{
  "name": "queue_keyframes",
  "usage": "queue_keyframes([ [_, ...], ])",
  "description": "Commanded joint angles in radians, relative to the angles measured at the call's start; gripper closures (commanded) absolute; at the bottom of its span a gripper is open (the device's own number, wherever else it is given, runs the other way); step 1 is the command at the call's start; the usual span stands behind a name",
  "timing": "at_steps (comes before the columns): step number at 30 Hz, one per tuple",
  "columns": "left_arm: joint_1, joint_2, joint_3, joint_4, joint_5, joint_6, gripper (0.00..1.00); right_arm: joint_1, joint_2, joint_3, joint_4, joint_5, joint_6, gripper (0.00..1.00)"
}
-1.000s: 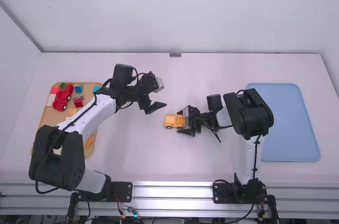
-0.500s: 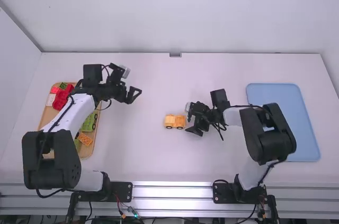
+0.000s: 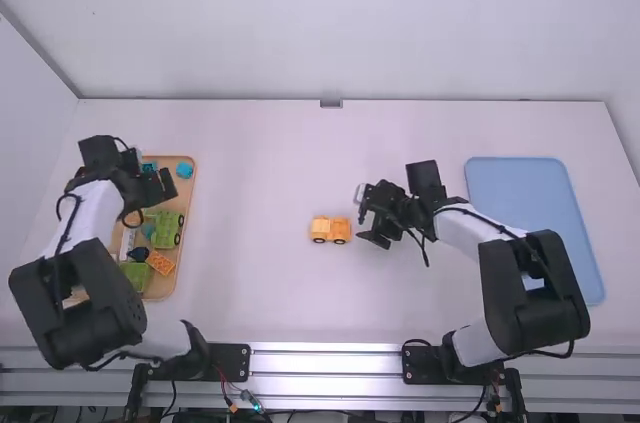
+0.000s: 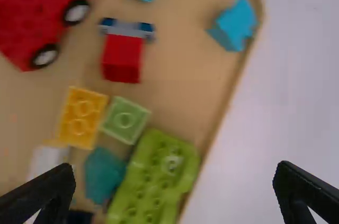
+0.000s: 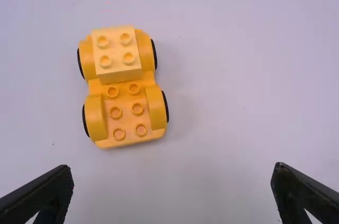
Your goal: Assemble lego blocks to make yellow taxi
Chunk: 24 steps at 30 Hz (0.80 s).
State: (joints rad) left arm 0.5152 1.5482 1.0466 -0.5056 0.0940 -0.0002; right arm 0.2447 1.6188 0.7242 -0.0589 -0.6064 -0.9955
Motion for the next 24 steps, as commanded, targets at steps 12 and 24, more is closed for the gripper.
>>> queue_keyframes([
  [12,0.107,0.359,0.401,-0.251,-0.032,0.308,0.30,0.023,-0.018,-0.005,0.002,0.080,0.000,0.02],
  [24,0.109,0.455,0.403,-0.242,-0.060,0.336,0.46,0.023,-0.018,-0.005,0.005,0.080,0.002,0.01],
])
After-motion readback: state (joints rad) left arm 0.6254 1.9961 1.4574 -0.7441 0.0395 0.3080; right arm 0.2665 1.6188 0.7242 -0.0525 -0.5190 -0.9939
